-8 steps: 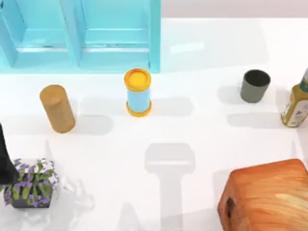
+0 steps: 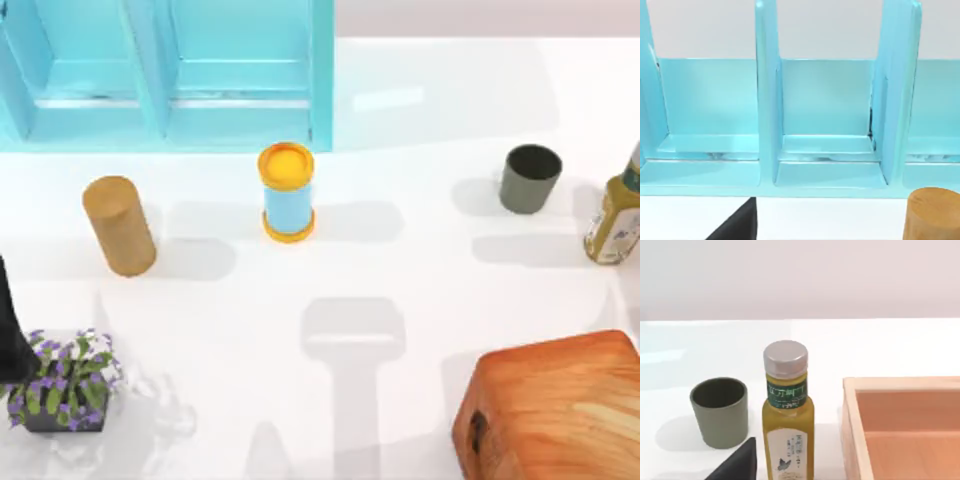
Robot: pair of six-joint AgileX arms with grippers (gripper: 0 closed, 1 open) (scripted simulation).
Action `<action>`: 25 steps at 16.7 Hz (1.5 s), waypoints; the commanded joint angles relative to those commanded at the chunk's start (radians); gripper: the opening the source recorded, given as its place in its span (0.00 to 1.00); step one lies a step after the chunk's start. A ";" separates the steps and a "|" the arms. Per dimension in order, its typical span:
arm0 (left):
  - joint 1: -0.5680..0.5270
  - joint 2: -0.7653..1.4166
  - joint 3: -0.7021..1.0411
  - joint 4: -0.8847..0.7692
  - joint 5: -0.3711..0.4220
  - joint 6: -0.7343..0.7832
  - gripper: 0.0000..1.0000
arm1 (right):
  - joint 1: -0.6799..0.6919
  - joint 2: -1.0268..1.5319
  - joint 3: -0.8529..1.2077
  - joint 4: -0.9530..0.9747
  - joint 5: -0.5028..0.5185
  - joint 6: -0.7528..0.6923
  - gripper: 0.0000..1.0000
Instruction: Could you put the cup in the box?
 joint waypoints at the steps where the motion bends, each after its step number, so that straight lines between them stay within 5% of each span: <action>1: 0.000 0.000 0.000 0.000 0.000 0.000 1.00 | -0.001 0.072 0.068 -0.053 0.001 0.004 1.00; 12: 0.000 0.000 0.000 0.000 0.000 0.000 1.00 | 0.050 1.132 1.060 -0.645 -0.014 0.086 1.00; 25: 0.000 0.000 0.000 0.000 0.000 0.000 1.00 | 0.207 1.920 1.911 -1.110 -0.028 0.220 1.00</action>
